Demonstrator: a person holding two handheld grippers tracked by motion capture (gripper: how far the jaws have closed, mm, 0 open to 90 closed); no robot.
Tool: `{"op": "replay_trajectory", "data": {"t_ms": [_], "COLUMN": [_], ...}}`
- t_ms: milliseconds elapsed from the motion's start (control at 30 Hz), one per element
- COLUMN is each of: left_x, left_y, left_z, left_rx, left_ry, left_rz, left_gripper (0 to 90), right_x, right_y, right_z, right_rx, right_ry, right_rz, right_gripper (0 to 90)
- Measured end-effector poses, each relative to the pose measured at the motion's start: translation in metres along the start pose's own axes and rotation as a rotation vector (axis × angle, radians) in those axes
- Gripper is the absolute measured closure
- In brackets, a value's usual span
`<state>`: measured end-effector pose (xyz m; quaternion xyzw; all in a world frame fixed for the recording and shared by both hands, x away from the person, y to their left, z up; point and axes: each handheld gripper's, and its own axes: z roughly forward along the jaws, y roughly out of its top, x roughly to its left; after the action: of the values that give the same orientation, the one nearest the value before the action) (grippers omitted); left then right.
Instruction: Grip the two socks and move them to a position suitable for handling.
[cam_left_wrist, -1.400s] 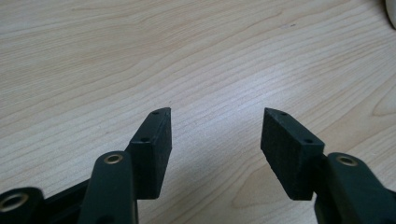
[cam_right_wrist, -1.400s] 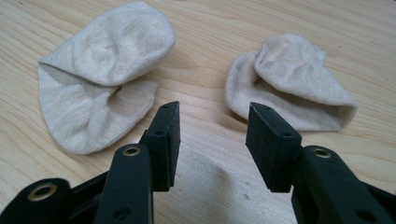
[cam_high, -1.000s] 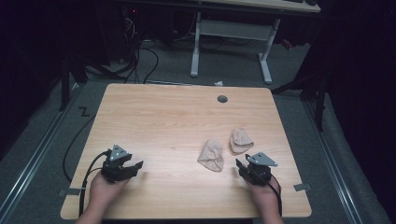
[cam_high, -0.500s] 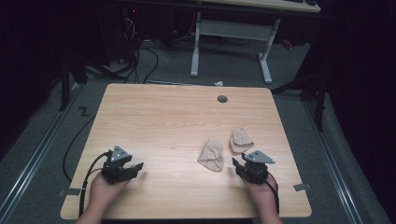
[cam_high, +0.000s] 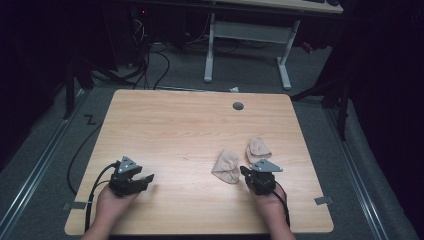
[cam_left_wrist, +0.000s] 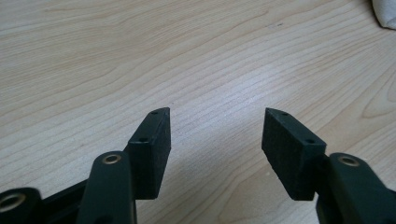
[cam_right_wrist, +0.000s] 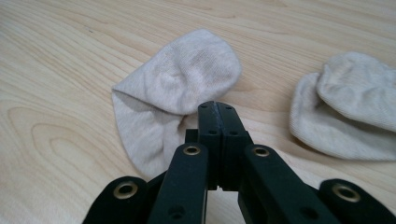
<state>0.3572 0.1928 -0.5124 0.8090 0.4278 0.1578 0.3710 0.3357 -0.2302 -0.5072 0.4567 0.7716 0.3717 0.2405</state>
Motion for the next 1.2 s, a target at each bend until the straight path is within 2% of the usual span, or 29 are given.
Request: {"op": "replay_trajectory", "data": {"t_ms": [133, 200, 567, 667, 733, 900, 967, 1000, 1033, 1067, 1133, 1167, 1200], "left_x": [-0.002, -0.004, -0.006, -0.008, -0.013, -0.015, -0.015, -0.014, -0.014, -0.013, -0.013, -0.013, -0.014], "left_y": [0.002, 0.002, 0.004, 0.004, 0.003, 0.002, 0.003, 0.003, 0.003, 0.003, 0.003, 0.003, 0.003], "left_z": [0.0, -0.001, -0.001, -0.004, -0.007, -0.007, -0.006, -0.004, -0.004, -0.002, -0.002, -0.002, -0.002], "left_rx": [-0.001, 0.0, -0.011, -0.02, -0.02, -0.019, -0.016, -0.009, -0.009, -0.001, 0.004, 0.004, 0.001], "left_ry": [0.0, 0.002, -0.001, -0.01, -0.007, -0.023, -0.023, -0.025, -0.025, -0.025, -0.024, -0.024, -0.024], "left_rz": [0.012, 0.023, 0.023, 0.012, 0.029, 0.031, 0.035, 0.036, 0.036, 0.038, 0.042, 0.042, 0.043], "left_gripper": [43.2, 43.2, 43.1, 43.1, 43.1, 43.0, 43.0, 43.0, 43.0, 43.0, 43.0, 43.0, 43.0], "right_x": [0.004, 0.008, 0.008, 0.014, 0.018, 0.022, 0.022, 0.023, 0.023, 0.024, 0.024, 0.024, 0.025], "right_y": [0.006, 0.006, 0.006, 0.009, 0.009, 0.007, 0.004, 0.001, 0.001, -0.002, -0.007, -0.007, -0.011], "right_z": [0.014, 0.02, 0.025, 0.02, 0.019, 0.025, 0.027, 0.027, 0.027, 0.023, 0.018, 0.018, 0.012], "right_rx": [0.036, 0.058, 0.086, 0.062, 0.062, 0.107, 0.124, 0.13, 0.13, 0.126, 0.126, 0.126, 0.126], "right_ry": [-0.019, -0.012, -0.013, 0.015, 0.027, 0.027, 0.048, 0.075, 0.075, 0.121, 0.156, 0.156, 0.178], "right_rz": [-0.017, -0.037, -0.039, -0.04, -0.049, -0.075, -0.072, -0.085, -0.085, -0.09, -0.085, -0.085, -0.097], "right_gripper": [90.0, 90.0, 89.7, 89.7, 89.7, 89.8, 89.9, 89.9, 89.9, 90.0, 90.0, 90.0, 90.0]}}
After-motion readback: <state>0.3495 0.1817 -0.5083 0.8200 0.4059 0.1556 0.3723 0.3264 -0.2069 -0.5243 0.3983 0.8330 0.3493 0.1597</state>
